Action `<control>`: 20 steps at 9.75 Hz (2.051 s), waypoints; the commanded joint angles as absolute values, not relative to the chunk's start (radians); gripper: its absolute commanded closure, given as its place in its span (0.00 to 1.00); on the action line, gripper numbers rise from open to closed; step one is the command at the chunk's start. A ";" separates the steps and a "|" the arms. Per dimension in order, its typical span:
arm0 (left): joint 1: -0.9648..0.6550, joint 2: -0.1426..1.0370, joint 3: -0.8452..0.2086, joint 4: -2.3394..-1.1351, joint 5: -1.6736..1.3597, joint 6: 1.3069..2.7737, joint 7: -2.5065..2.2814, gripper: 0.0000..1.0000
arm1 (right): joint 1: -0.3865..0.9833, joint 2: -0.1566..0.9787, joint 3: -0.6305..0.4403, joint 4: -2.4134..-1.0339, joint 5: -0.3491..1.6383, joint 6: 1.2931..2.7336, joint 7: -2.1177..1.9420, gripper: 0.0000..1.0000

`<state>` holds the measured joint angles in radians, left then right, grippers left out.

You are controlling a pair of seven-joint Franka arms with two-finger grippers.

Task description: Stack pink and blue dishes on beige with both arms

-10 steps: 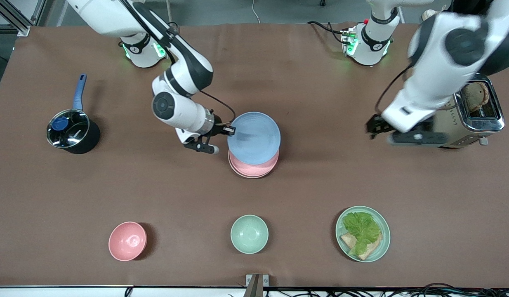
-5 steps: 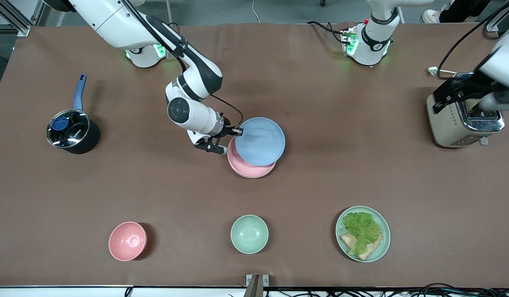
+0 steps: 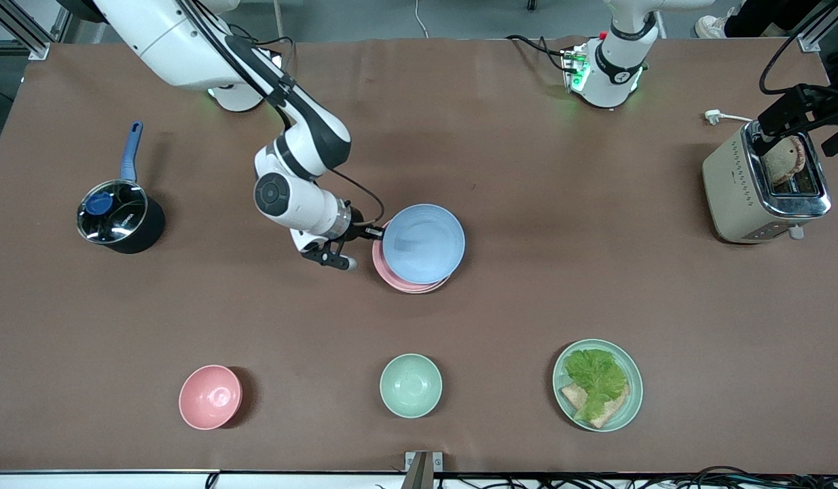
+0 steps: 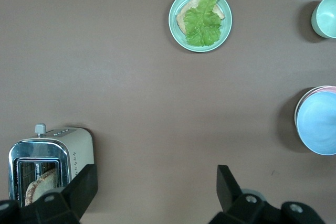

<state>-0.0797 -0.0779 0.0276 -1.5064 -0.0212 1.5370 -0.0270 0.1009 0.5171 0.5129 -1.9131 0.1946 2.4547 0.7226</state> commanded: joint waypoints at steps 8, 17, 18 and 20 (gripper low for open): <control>-0.055 -0.054 0.025 -1.519 0.005 1.477 -0.046 0.00 | -0.044 0.031 0.110 -1.516 -0.061 1.608 0.461 0.00; -0.057 -0.006 0.029 -1.454 0.005 1.471 -0.060 0.00 | -0.038 0.020 -0.035 -1.449 -0.006 1.468 0.163 0.00; -0.057 -0.006 0.029 -1.454 0.006 1.471 -0.058 0.00 | -0.038 0.020 -0.034 -1.451 0.000 1.471 0.169 0.00; -0.055 -0.006 0.031 -1.454 0.008 1.471 -0.054 0.00 | -0.038 0.021 -0.034 -1.453 0.000 1.470 0.167 0.00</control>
